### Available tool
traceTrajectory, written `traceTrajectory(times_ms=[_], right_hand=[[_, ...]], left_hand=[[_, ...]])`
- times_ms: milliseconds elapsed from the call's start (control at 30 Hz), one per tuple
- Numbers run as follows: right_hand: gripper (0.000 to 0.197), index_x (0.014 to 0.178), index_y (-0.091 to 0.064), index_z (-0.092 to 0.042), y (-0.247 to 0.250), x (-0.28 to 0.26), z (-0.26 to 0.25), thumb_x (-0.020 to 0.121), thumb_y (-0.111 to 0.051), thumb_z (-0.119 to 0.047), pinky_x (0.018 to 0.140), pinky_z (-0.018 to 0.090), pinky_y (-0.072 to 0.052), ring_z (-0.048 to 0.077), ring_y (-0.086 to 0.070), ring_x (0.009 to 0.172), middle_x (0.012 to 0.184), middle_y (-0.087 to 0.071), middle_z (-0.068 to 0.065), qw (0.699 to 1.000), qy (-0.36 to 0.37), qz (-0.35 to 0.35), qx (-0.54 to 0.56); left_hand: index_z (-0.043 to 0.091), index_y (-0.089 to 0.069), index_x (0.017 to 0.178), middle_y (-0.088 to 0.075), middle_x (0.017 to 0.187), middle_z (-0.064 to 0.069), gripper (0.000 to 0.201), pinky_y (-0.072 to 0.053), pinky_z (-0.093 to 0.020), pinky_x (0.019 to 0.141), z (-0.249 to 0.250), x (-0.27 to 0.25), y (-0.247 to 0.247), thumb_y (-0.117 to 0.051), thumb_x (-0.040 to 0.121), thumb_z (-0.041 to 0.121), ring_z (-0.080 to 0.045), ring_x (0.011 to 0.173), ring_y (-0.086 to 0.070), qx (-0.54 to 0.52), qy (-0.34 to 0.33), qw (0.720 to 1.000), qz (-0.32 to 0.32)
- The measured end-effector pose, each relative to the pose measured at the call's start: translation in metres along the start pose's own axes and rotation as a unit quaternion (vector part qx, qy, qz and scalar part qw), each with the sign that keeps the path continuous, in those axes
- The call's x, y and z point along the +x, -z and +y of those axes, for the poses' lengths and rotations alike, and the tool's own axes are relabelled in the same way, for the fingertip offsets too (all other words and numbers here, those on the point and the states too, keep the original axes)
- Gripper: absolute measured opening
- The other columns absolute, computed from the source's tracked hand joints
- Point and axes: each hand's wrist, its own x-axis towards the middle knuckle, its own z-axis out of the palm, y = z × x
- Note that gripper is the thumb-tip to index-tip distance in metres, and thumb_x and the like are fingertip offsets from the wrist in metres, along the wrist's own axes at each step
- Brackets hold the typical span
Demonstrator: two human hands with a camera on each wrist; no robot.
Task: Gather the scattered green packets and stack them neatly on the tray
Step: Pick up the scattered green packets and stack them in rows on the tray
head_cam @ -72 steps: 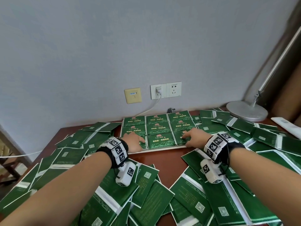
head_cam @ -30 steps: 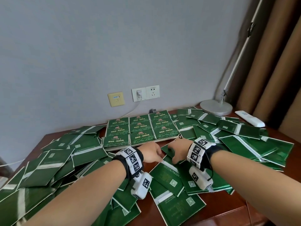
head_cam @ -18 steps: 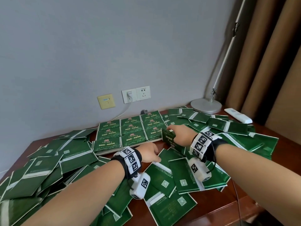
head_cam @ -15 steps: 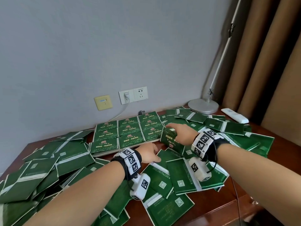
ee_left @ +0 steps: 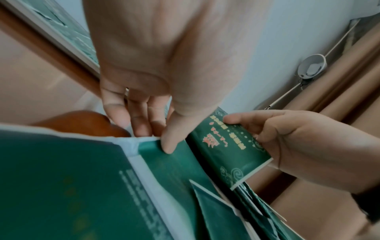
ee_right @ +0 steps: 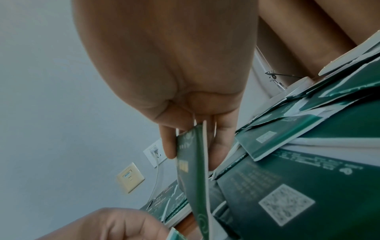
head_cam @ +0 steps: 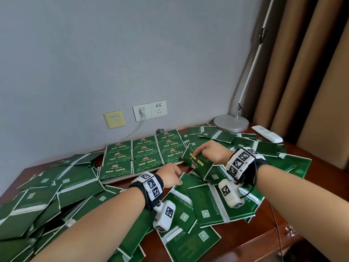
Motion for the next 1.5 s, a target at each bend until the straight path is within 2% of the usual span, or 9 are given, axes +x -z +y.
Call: traceTrajectory(times_ms=[133, 267, 367, 600, 767, 1067, 1300, 1400, 1500], right_hand=[[0.067, 0.099, -0.076, -0.029, -0.001, 0.001, -0.004, 0.079, -0.029, 0.014, 0.054, 0.031, -0.039, 0.025, -0.052, 0.063, 0.096, -0.071, -0.006, 1.000, 0.007, -0.021, -0.009], [0.060, 0.105, -0.074, -0.030, -0.006, 0.002, -0.014, 0.080, -0.039, 0.014, 0.050, 0.024, -0.048, 0.016, -0.060, 0.062, 0.105, -0.064, -0.015, 0.999, 0.038, -0.008, 0.006], [0.040, 0.103, -0.075, -0.019, -0.016, 0.006, -0.026, 0.082, -0.052, 0.006, 0.054, 0.023, -0.053, 0.012, -0.061, 0.057, 0.094, -0.074, 0.004, 0.997, 0.060, 0.048, 0.021], [0.015, 0.098, -0.077, -0.022, -0.032, 0.010, -0.054, 0.082, -0.075, -0.024, 0.089, 0.024, -0.039, 0.015, -0.052, 0.096, 0.102, -0.057, 0.003, 0.970, 0.119, 0.155, -0.145], [0.013, 0.095, -0.077, -0.025, -0.036, 0.010, -0.061, 0.083, -0.075, -0.028, 0.100, 0.034, -0.037, 0.023, -0.046, 0.113, 0.115, -0.053, 0.005, 0.963, 0.128, 0.176, -0.161], [0.016, 0.099, -0.076, -0.017, -0.017, 0.003, -0.054, 0.085, -0.071, -0.022, 0.099, 0.040, -0.041, 0.028, -0.050, 0.112, 0.118, -0.057, 0.008, 0.956, 0.115, 0.225, -0.149], [0.013, 0.096, -0.064, -0.007, -0.007, 0.001, -0.061, 0.094, -0.053, -0.012, 0.074, 0.033, -0.046, 0.033, -0.062, 0.088, 0.092, -0.068, 0.016, 0.969, 0.094, 0.207, -0.098], [0.016, 0.101, -0.067, -0.011, -0.015, 0.004, -0.059, 0.093, -0.053, -0.013, 0.080, 0.033, -0.047, 0.033, -0.062, 0.094, 0.100, -0.069, 0.014, 0.973, 0.080, 0.182, -0.116], [0.022, 0.108, -0.069, -0.014, -0.025, 0.004, -0.058, 0.092, -0.054, -0.014, 0.085, 0.032, -0.048, 0.030, -0.063, 0.099, 0.108, -0.070, 0.010, 0.974, 0.077, 0.163, -0.135]], left_hand=[[0.010, -0.067, 0.114, -0.067, 0.111, -0.006, 0.034, -0.052, -0.035, 0.092, -0.002, -0.002, 0.004, -0.077, 0.081, 0.008, -0.023, 0.102, -0.064, -0.041, 0.005, 0.999, 0.002], [0.007, -0.065, 0.114, -0.066, 0.105, -0.008, 0.032, -0.057, -0.031, 0.068, -0.013, -0.014, 0.021, -0.074, 0.083, 0.006, -0.025, 0.094, -0.066, -0.091, 0.026, 0.995, 0.019], [0.006, -0.064, 0.113, -0.061, 0.096, -0.003, 0.029, -0.055, -0.028, 0.062, -0.029, -0.026, 0.044, -0.070, 0.085, 0.002, -0.020, 0.077, -0.060, -0.138, 0.052, 0.987, 0.056], [0.002, -0.053, 0.104, -0.051, 0.088, -0.016, 0.018, -0.062, -0.035, 0.071, -0.068, -0.060, 0.091, -0.061, 0.090, -0.006, -0.027, 0.077, -0.059, -0.270, 0.096, 0.954, 0.091], [-0.008, -0.055, 0.117, -0.064, 0.109, -0.031, 0.030, -0.062, -0.035, 0.067, -0.076, -0.070, 0.101, -0.062, 0.088, -0.007, -0.032, 0.081, -0.068, -0.344, 0.097, 0.921, 0.156], [-0.004, -0.050, 0.125, -0.058, 0.102, -0.019, 0.037, -0.062, -0.038, 0.067, -0.046, -0.073, 0.108, -0.059, 0.090, -0.008, -0.025, 0.080, -0.064, -0.412, 0.046, 0.893, 0.175], [-0.003, -0.049, 0.110, -0.061, 0.104, -0.024, 0.019, -0.059, -0.032, 0.057, -0.057, -0.083, 0.120, -0.050, 0.093, -0.009, -0.032, 0.077, -0.069, -0.483, 0.078, 0.864, 0.120], [-0.003, -0.048, 0.110, -0.064, 0.094, -0.022, 0.019, -0.058, -0.032, 0.053, -0.068, -0.090, 0.115, -0.048, 0.093, -0.010, -0.027, 0.065, -0.069, -0.460, 0.122, 0.873, 0.106], [0.001, -0.046, 0.129, -0.061, 0.096, -0.017, 0.039, -0.057, -0.033, 0.053, -0.079, -0.091, 0.110, -0.052, 0.091, -0.007, -0.023, 0.064, -0.063, -0.338, 0.128, 0.923, 0.130]])
